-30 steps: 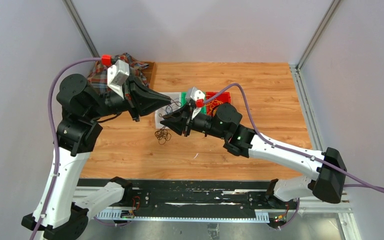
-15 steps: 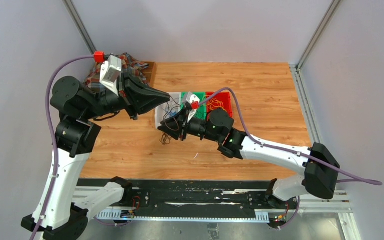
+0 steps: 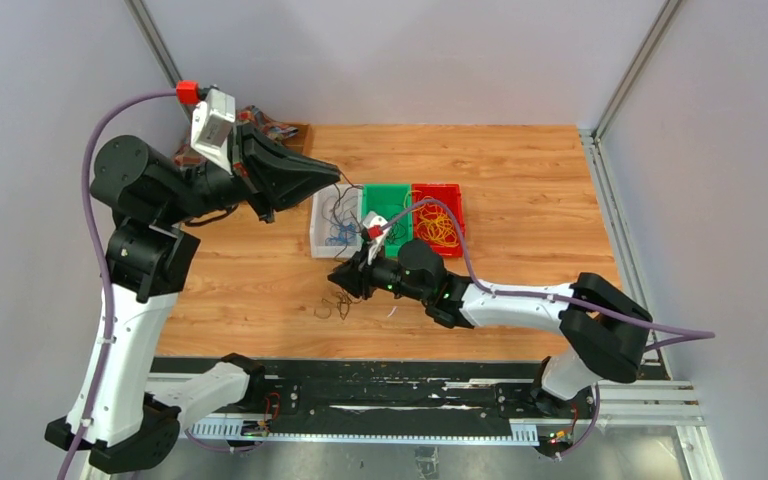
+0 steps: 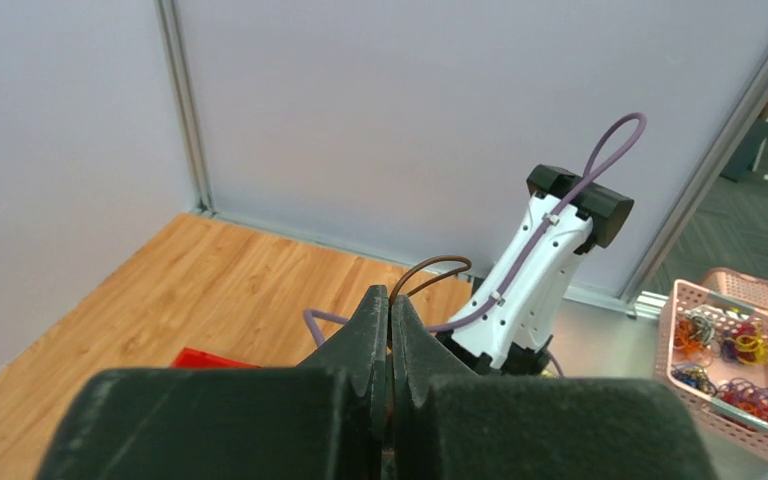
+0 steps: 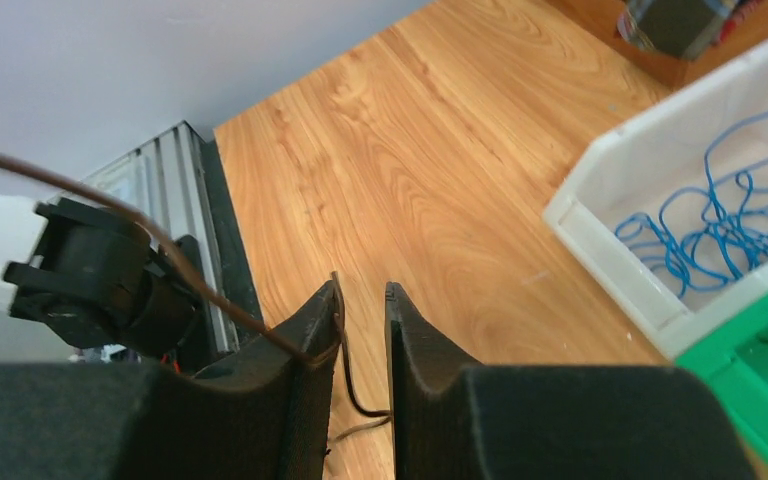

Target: Untangle the cables

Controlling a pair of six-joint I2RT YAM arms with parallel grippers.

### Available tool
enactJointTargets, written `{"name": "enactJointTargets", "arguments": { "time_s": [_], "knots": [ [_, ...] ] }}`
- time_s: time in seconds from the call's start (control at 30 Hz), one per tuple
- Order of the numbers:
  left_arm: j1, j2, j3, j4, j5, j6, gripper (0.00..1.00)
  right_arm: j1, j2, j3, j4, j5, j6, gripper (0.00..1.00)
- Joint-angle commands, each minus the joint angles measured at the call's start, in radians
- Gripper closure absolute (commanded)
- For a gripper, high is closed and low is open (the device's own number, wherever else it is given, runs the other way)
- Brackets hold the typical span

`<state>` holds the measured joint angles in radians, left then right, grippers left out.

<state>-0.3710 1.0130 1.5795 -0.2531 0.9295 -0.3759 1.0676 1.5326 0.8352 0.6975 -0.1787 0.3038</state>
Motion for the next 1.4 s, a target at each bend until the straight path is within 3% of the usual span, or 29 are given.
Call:
{"name": "enactJointTargets", "arguments": {
  "time_s": [0.0, 0.3, 0.53, 0.63, 0.87, 1.07, 1.23, 1.37],
  "knots": [
    [-0.006, 0.012, 0.100, 0.031, -0.030, 0.032, 1.00, 0.001, 0.021, -0.056, 0.073, 0.066, 0.020, 0.76],
    [-0.006, 0.075, 0.270, -0.016, -0.109, 0.120, 1.00, 0.008, 0.056, -0.169, 0.120, 0.134, 0.044, 0.70],
    [-0.005, 0.117, 0.379, -0.054, -0.176, 0.198, 1.00, 0.008, 0.078, -0.236, 0.117, 0.199, 0.054, 0.72],
    [-0.005, 0.111, 0.356, -0.087, -0.176, 0.223, 1.00, 0.008, 0.065, -0.260, 0.118, 0.212, 0.065, 0.69],
    [-0.006, 0.062, 0.215, -0.247, -0.212, 0.391, 1.00, 0.008, -0.027, -0.187, -0.081, 0.186, -0.023, 0.43],
    [-0.006, 0.054, 0.169, -0.430, -0.357, 0.568, 1.00, 0.085, 0.076, -0.072, -0.276, 0.163, -0.154, 0.33],
    [-0.005, 0.045, 0.131, -0.540, -0.434, 0.690, 0.99, 0.124, 0.181, 0.020, -0.394, 0.174, -0.204, 0.34],
    [-0.006, 0.059, 0.128, -0.626, -0.496, 0.742, 1.00, 0.123, 0.259, 0.064, -0.458, 0.268, -0.213, 0.41]
  ]
}}
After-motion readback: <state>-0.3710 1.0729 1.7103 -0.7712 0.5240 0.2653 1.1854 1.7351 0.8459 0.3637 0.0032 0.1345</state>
